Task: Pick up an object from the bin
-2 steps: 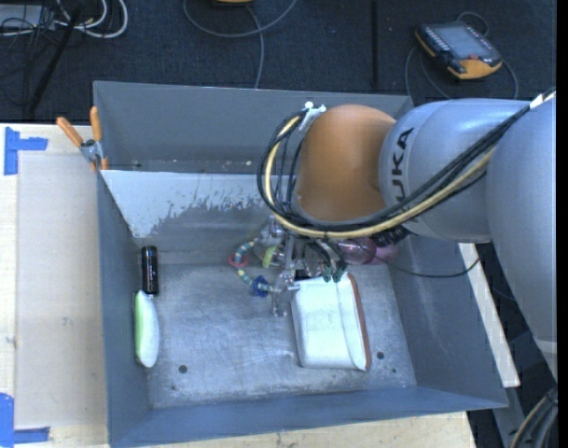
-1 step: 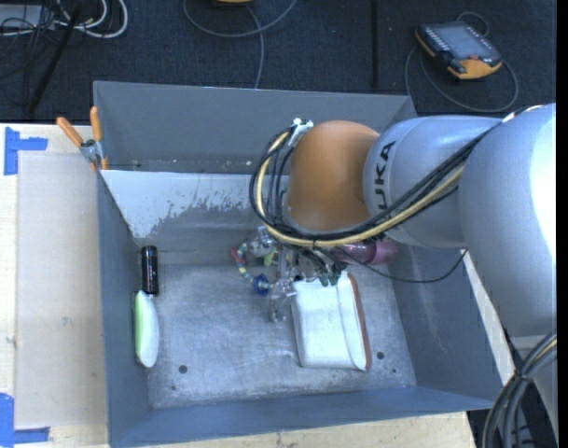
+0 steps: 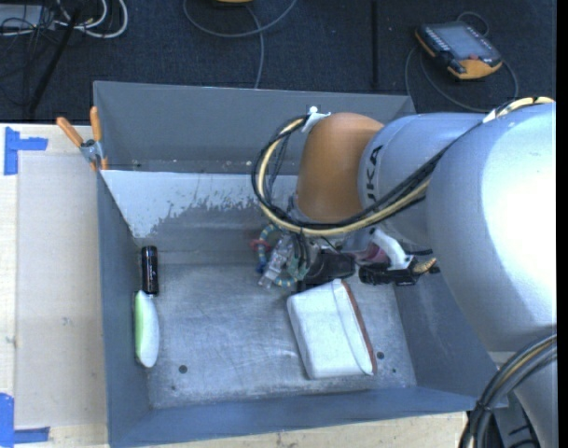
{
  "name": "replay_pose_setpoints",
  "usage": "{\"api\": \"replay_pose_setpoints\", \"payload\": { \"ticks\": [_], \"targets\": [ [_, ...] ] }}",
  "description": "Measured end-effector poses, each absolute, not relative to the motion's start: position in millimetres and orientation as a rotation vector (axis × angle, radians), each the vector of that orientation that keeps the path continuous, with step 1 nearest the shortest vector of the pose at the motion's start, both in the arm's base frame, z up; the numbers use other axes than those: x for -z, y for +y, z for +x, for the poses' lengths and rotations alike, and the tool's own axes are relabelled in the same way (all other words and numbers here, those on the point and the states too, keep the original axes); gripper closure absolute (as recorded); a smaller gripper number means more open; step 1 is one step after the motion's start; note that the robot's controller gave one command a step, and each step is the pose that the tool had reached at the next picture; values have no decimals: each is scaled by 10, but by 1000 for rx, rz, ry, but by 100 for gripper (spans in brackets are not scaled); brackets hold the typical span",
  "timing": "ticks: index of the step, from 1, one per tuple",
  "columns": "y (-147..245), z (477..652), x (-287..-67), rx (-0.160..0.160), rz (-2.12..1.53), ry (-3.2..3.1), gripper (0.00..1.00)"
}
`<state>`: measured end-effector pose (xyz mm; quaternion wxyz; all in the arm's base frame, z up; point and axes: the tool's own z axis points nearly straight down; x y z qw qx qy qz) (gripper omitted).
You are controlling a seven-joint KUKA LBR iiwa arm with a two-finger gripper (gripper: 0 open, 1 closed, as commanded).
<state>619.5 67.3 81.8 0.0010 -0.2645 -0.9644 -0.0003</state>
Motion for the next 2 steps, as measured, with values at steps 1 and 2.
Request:
{"api": "replay_pose_setpoints", "payload": {
  "ticks": [1,2],
  "targets": [
    [672,6194,-814,-1,-828,-3028,100],
    [377,5803,-2463,-1,-192,-3133,100]
  ]
}}
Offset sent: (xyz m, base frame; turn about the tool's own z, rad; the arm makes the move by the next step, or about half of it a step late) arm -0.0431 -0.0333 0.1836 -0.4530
